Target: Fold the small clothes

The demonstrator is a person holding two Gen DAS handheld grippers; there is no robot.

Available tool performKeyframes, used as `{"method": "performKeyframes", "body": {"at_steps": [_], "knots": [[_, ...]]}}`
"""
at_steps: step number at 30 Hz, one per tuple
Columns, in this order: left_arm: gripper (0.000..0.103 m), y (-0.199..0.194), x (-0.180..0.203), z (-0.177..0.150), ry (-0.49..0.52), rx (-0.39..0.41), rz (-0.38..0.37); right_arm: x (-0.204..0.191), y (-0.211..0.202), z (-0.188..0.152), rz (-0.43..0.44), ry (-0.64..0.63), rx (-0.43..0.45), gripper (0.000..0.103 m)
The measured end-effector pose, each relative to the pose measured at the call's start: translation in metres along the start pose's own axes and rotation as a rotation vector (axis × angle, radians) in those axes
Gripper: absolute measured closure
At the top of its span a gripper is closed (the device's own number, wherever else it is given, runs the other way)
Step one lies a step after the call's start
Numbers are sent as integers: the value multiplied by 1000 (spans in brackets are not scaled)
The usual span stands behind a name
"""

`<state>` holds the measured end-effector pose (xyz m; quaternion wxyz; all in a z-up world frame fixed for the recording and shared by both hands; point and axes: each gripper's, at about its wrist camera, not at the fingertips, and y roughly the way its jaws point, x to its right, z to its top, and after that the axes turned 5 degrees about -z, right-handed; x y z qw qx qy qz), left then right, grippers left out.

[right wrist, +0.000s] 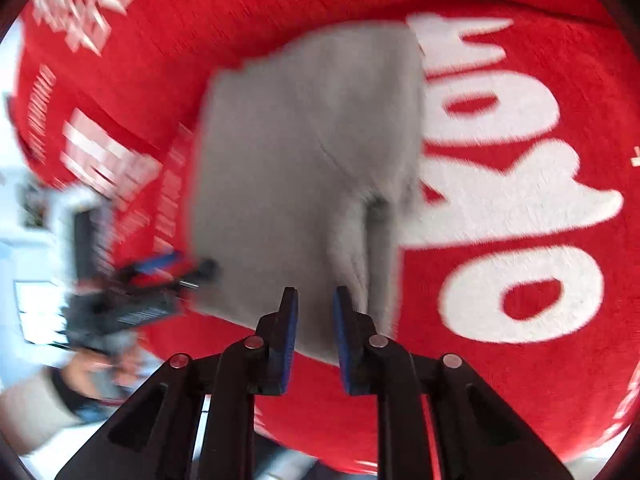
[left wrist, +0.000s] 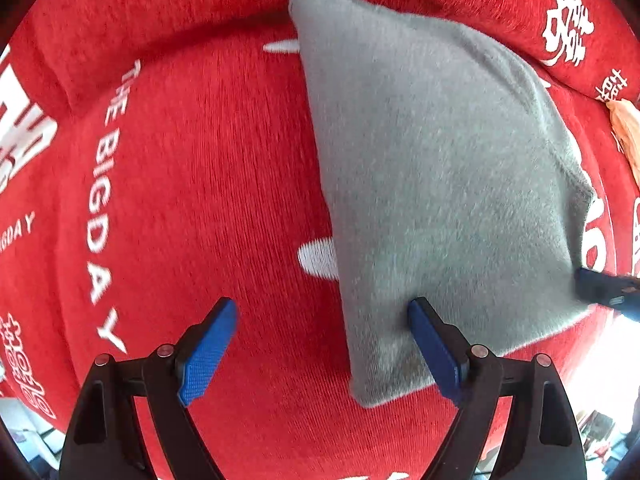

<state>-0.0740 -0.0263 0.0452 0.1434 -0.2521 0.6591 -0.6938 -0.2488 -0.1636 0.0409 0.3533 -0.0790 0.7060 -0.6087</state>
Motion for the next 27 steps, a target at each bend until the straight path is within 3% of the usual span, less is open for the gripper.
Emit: {"method": "performKeyframes", "body": {"at_steps": [1, 2, 18, 27], "knots": [[15, 0, 0, -1, -7, 1, 0, 2, 10, -3, -46, -21, -23, 101], [15, -1, -1, -2, -11, 2, 2, 4, 14, -5, -57, -32, -29, 102], [15, 1, -3, -4, -13, 10, -6, 5, 18, -9, -84, -22, -13, 102], [15, 3, -16, -6, 10, -7, -29, -3, 12, -19, -154, 86, 14, 99]]}}
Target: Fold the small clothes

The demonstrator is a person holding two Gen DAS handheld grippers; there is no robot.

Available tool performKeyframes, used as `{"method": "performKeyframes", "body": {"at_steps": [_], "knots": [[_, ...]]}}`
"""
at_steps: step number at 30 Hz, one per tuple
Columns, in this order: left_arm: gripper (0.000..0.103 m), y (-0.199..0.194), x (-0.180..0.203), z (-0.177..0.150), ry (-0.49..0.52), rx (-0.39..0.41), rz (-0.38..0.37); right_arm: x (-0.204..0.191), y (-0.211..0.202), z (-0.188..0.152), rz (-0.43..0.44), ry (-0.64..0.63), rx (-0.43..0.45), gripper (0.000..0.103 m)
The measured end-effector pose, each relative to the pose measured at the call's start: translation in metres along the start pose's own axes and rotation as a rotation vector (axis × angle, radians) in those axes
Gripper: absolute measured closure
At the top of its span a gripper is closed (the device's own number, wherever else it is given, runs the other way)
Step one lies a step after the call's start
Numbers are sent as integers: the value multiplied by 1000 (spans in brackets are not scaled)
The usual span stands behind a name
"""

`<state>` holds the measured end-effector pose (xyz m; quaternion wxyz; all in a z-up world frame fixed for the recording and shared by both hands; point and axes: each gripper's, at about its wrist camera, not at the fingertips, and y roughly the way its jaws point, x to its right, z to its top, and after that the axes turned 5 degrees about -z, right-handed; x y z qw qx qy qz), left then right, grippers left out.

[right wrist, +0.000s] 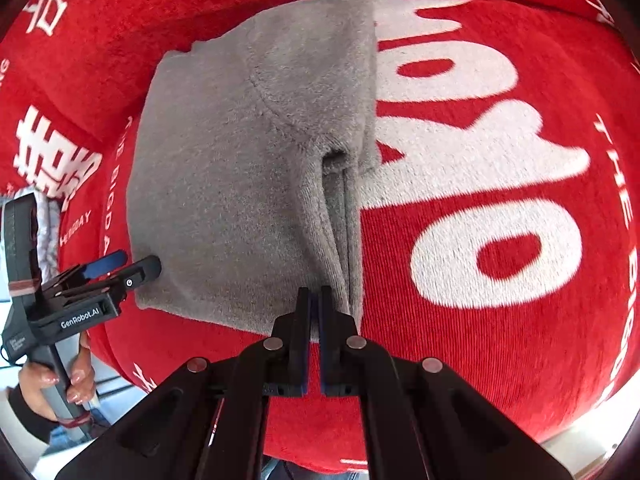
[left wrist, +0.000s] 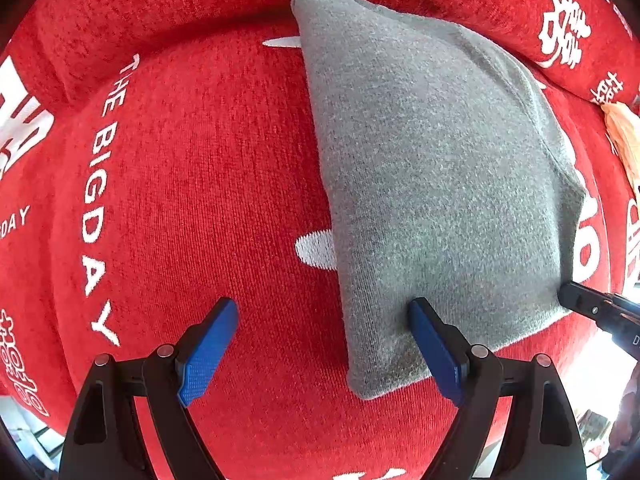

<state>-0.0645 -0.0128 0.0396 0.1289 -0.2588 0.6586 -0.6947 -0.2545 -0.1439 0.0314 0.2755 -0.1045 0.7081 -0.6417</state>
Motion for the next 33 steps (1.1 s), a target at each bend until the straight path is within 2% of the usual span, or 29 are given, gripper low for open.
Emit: {"method": "performKeyframes", "body": {"at_steps": [6, 9, 10, 11, 12, 20, 25, 28, 33], "knots": [[15, -10, -7, -1, 8, -16, -25, -1, -15, -12, -16, 103, 23, 94], [15, -15, -15, -2, -2, -12, -54, -5, -22, -19, -42, 118, 39, 81], [15, -17, -17, -3, -4, -6, -63, -6, -24, -20, -46, 126, 43, 70], [6, -19, -19, -3, -6, -1, -66, -6, -27, -22, -49, 139, 49, 59], [0, -22, -22, -3, -5, 5, -62, -6, -30, -25, -54, 157, 62, 56], [0, -42, -36, 4, 31, 39, 4, -9, -38, -33, -61, 202, 84, 47], [0, -41, -27, 11, 78, 71, 63, -11, -37, -30, -48, 192, 78, 46], [0, -38, -24, 15, 56, 50, 55, -9, -36, -22, -19, 173, 81, 46], [0, -38, -22, 26, 9, 25, -21, 1, -42, 5, 8, 140, 85, 45]]}}
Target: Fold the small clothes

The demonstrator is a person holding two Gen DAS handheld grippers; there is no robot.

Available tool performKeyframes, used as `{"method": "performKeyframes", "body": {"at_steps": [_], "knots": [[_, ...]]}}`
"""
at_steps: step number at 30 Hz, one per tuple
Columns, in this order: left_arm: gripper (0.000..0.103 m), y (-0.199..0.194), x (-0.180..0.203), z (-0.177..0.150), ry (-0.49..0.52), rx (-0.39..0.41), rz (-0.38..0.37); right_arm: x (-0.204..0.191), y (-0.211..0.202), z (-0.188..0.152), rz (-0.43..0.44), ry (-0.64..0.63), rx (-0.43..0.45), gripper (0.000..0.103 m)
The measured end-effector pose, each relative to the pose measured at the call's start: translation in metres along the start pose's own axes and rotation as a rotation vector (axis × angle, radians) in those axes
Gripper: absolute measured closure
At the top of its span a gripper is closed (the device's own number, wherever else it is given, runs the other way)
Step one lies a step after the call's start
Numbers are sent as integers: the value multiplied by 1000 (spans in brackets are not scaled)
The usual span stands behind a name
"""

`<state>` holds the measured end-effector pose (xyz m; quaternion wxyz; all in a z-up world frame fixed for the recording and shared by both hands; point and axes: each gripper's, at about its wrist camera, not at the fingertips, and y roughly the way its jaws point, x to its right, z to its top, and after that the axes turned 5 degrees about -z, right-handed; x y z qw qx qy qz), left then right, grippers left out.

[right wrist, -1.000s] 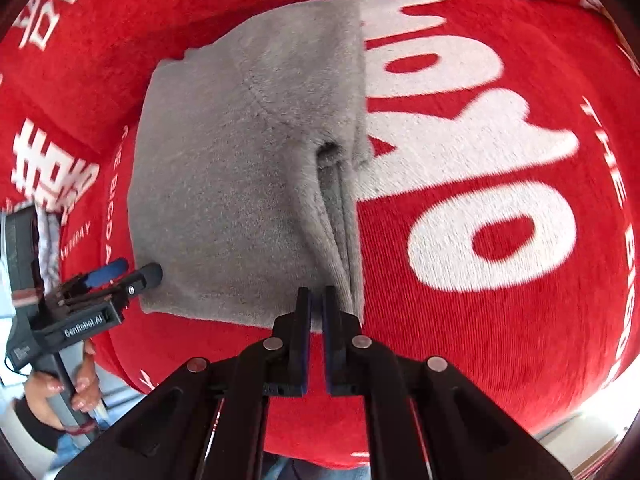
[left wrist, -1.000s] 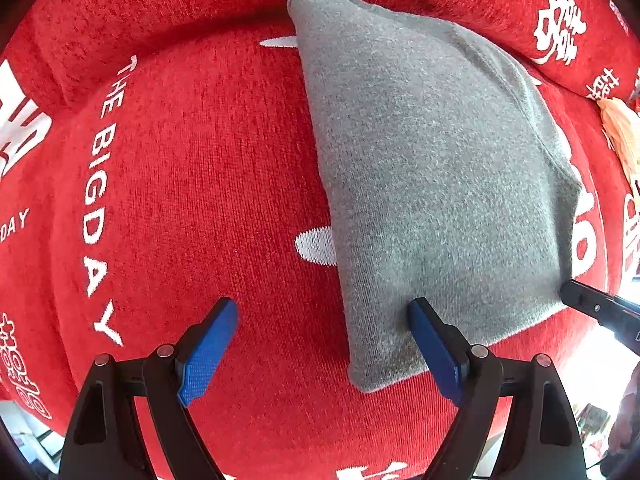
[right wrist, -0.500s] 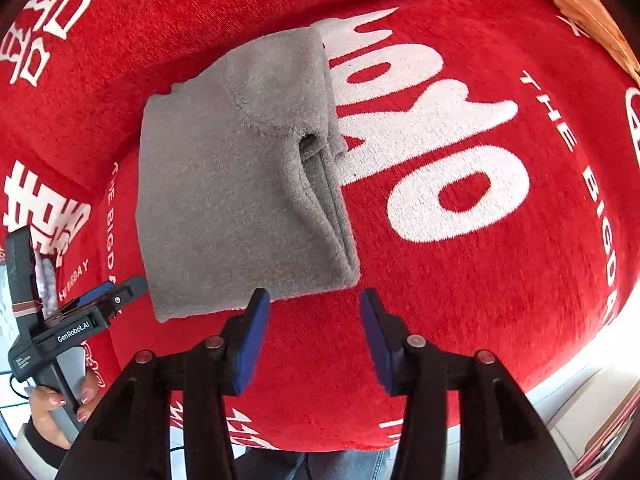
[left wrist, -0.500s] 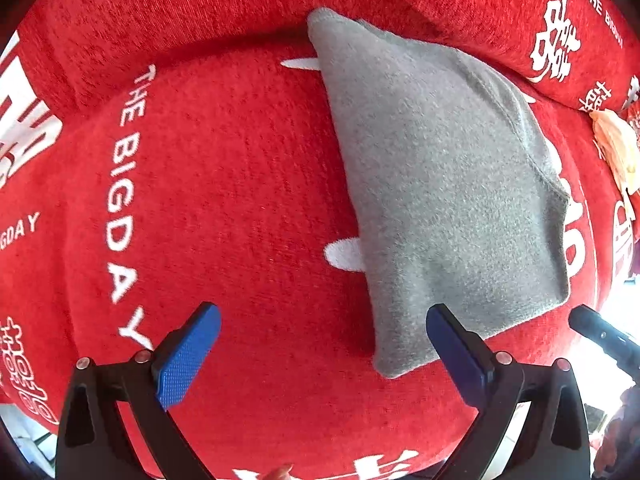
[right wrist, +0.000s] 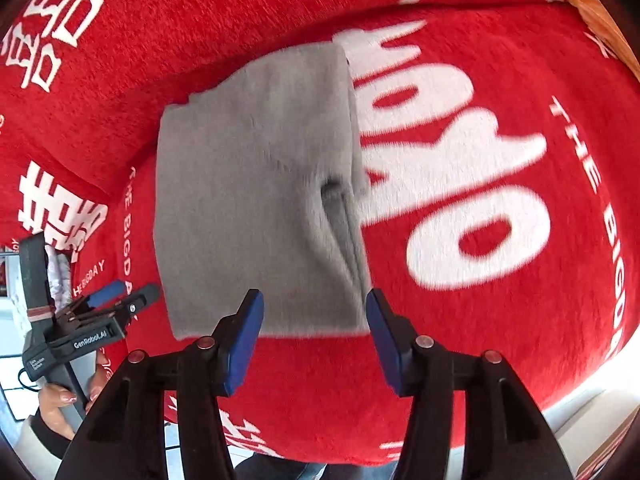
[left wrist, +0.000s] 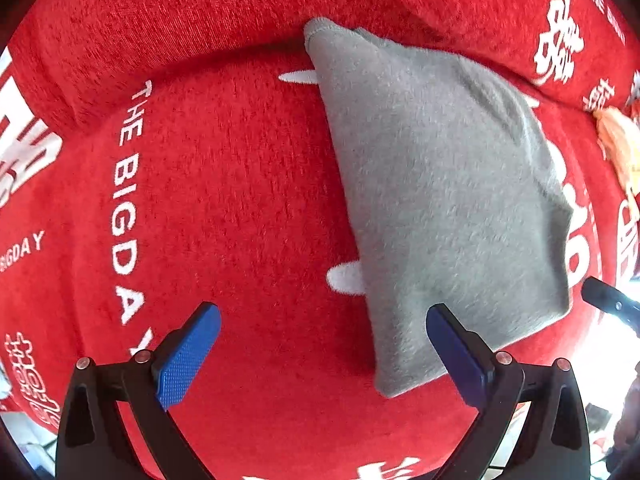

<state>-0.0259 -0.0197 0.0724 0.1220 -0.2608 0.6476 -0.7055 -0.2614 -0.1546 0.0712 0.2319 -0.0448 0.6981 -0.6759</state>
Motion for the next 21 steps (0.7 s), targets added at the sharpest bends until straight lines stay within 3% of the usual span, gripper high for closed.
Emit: {"method": "performKeyframes", "body": {"at_steps": [5, 9, 15, 21], "knots": [[0, -4, 0, 25, -34, 42, -56, 14, -1, 32, 38, -20, -15, 41], [0, 1, 6, 48, -7, 46, -82, 31, 9, 59, 151, 9, -64, 41], [0, 23, -4, 76, -33, 30, -190, 53, 33, 91, 281, 57, -116, 40], [0, 65, -11, 89, -99, -63, -388, 65, 70, 107, 464, 67, -206, 38]]}}
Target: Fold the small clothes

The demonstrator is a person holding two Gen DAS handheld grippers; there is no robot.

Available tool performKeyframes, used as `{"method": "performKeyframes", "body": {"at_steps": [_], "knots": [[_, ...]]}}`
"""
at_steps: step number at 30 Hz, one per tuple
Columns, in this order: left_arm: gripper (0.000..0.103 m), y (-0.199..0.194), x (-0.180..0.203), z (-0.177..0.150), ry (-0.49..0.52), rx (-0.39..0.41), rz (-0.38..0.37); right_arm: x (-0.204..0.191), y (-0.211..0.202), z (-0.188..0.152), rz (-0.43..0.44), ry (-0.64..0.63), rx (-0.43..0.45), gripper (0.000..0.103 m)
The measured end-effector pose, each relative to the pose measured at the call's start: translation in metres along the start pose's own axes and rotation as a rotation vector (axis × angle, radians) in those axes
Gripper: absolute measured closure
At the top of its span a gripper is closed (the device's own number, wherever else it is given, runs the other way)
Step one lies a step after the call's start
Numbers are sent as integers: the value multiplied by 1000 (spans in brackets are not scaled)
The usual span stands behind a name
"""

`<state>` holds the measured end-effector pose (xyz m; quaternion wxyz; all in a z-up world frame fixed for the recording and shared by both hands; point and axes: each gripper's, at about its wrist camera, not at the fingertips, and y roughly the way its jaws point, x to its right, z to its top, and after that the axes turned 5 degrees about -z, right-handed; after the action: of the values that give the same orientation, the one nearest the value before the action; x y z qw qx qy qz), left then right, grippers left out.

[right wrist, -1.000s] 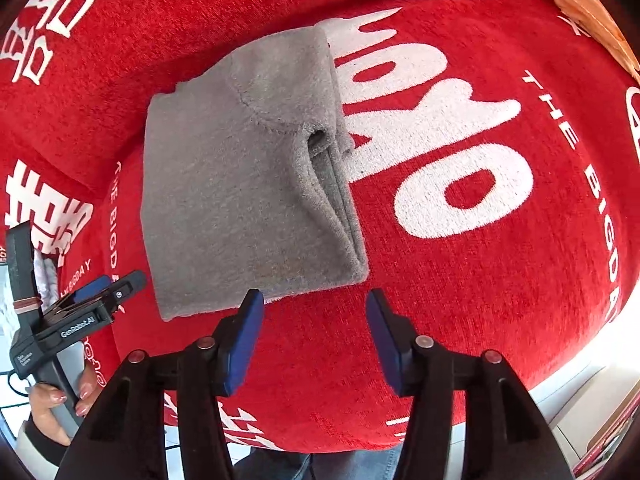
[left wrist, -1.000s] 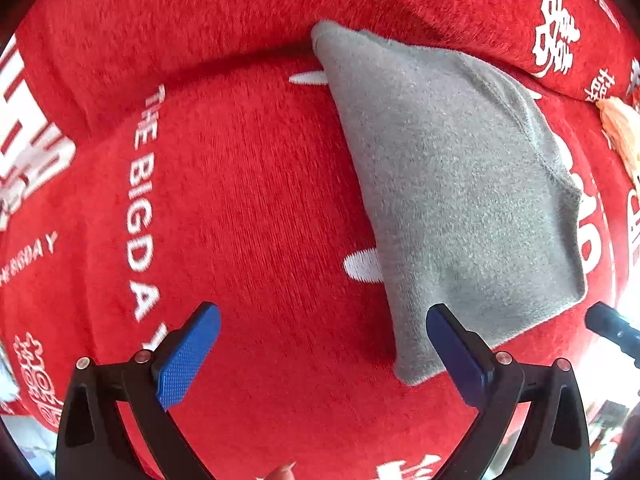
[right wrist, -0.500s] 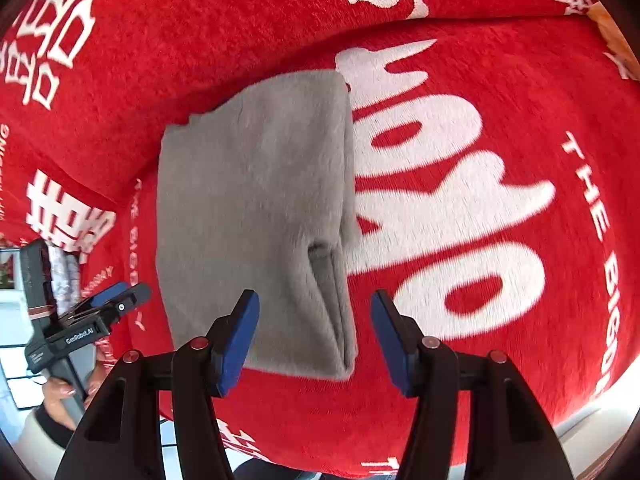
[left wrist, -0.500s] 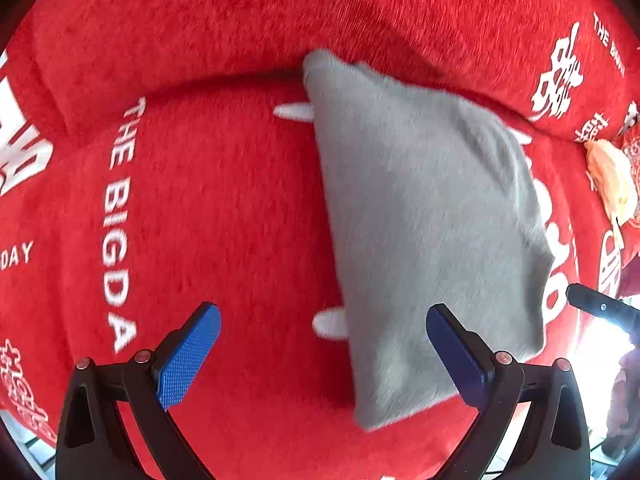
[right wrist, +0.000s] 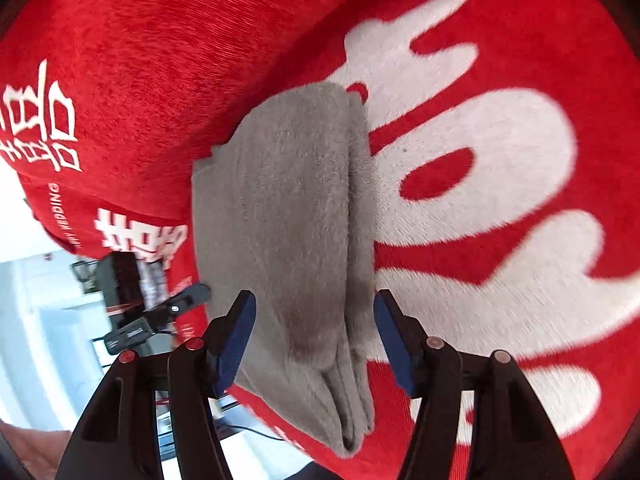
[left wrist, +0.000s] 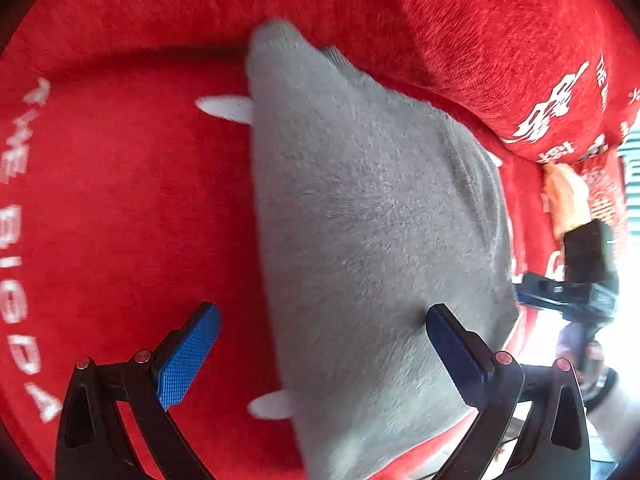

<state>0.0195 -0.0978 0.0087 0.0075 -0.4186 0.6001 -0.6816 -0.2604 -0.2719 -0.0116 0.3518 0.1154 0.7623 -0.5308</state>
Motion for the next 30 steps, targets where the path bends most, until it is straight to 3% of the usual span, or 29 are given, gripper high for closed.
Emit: {"method": "performKeyframes", "body": {"at_steps": [6, 14, 15, 16, 17, 20, 30], "knots": [[0, 12, 13, 13, 31, 19, -56, 2, 29, 20, 139, -48, -88, 33], [0, 28, 32, 16, 67, 19, 36, -17, 46, 24, 187, -110, -118, 33], [3, 30, 37, 16, 72, 18, 50, -18, 47, 23, 182, -99, -111, 33], [12, 30, 39, 16, 72, 24, 63, -19, 47, 22, 167, -84, -107, 44], [23, 27, 41, 14, 74, 38, 60, -18, 47, 21, 150, -62, -107, 69], [51, 13, 47, 10, 87, 72, 37, -14, 41, 14, 183, -4, -90, 72], [55, -41, 59, -13, 92, 122, -39, -58, 16, -25, 309, 25, -72, 72]]}}
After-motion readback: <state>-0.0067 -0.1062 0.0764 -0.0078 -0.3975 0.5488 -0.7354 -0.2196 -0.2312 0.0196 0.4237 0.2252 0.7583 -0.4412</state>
